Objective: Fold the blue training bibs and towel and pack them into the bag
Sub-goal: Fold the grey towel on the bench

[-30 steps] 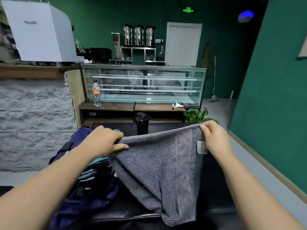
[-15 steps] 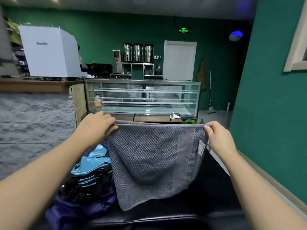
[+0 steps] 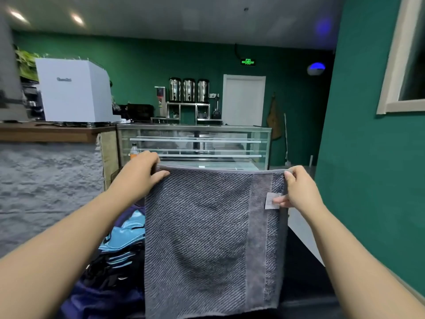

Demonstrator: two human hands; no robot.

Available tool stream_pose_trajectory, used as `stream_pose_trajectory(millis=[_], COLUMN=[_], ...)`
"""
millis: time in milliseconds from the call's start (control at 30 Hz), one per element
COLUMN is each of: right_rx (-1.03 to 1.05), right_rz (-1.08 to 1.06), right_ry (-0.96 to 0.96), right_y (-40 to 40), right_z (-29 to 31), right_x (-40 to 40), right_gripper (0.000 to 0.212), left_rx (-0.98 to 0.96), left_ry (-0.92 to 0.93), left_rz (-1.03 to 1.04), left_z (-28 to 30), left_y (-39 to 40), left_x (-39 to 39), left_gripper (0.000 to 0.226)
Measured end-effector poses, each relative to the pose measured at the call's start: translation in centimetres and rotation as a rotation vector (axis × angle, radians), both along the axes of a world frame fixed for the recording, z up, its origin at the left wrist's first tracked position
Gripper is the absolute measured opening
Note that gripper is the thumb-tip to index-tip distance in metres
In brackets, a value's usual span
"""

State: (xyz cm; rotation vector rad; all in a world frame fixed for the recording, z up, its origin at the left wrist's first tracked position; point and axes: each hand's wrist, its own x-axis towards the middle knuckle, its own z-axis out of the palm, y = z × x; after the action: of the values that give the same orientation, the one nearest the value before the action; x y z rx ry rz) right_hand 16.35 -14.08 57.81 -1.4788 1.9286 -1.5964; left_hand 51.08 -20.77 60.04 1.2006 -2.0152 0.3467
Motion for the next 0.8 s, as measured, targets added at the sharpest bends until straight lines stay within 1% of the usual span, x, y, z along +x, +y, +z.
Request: stream_pose_trajectory(millis=[67,133,200,300,367,433,467,533,567,633,667,700,800], right_rx=[-0.008,0.004,0.025,0.054,0.071,0.089,0.1,0.111,0.106,0.104,0.111,0.123,0.189], right_rz=[0.048,0.074,0.09,0.07,0.052,0.048,0.048,0.073,0.095,0.132,0.148,0.177,0.268], right_ry=[-0.152,-0.238,-0.272,-0.304,-0.346,-0.408,-0.439,-0.507,-0.555,-0.648,-0.694,-0.729,-0.74], right_y=[0.3,0.3,0.3,-0.2,-0.5,-1.1,-1.3,-1.7,-2.0,-1.9,-1.8,-1.7,-1.1], right_z=[0.1,-0.1,-0.5,-1.4,-2.1,-3.2,-3.7,-4.6,-5.0,-5.5,-5.5,-5.5,-5.3], right_x=[0.3,0.4,0.6,0.6,0.7,0.9,1.1,1.9,2.5,4.1,5.1,6.1,8.7], right_gripper=[0.019,0.02,0.02,0.022,0.026,0.03,0.031,0.034,0.035,0.032,0.032,0.032,0.029], left_rx=[0.073,0.21,0.351,0.433,0.52,0.622,0.683,0.822,0.877,0.946,0.95,0.939,0.874], left_ry=[0.157,0.257,0.283,0.224,0.271,0.412,0.496,0.645,0.678,0.676,0.653,0.603,0.389], left_rz=[-0.075,-0.135,-0.131,-0.06,-0.073,-0.141,-0.198,-0.36,-0.431,-0.549,-0.599,-0.641,-0.719], left_z=[-0.1,-0.6,-1.6,-3.0,-3.5,-3.7,-3.7,-3.5,-3.4,-3.4,-3.5,-3.8,-4.8], left_y=[0.2,0.0,-0.1,0.4,1.2,2.1,2.8,4.6,5.4,7.1,7.7,8.2,8.8], left_x=[-0.2,0.1,0.6,0.7,0.2,-0.4,-0.8,-1.8,-2.4,-3.7,-4.3,-4.9,-6.2], left_gripper=[0.043,0.046,0.041,0.029,0.021,0.013,0.013,0.02,0.024,0.029,0.027,0.025,0.042])
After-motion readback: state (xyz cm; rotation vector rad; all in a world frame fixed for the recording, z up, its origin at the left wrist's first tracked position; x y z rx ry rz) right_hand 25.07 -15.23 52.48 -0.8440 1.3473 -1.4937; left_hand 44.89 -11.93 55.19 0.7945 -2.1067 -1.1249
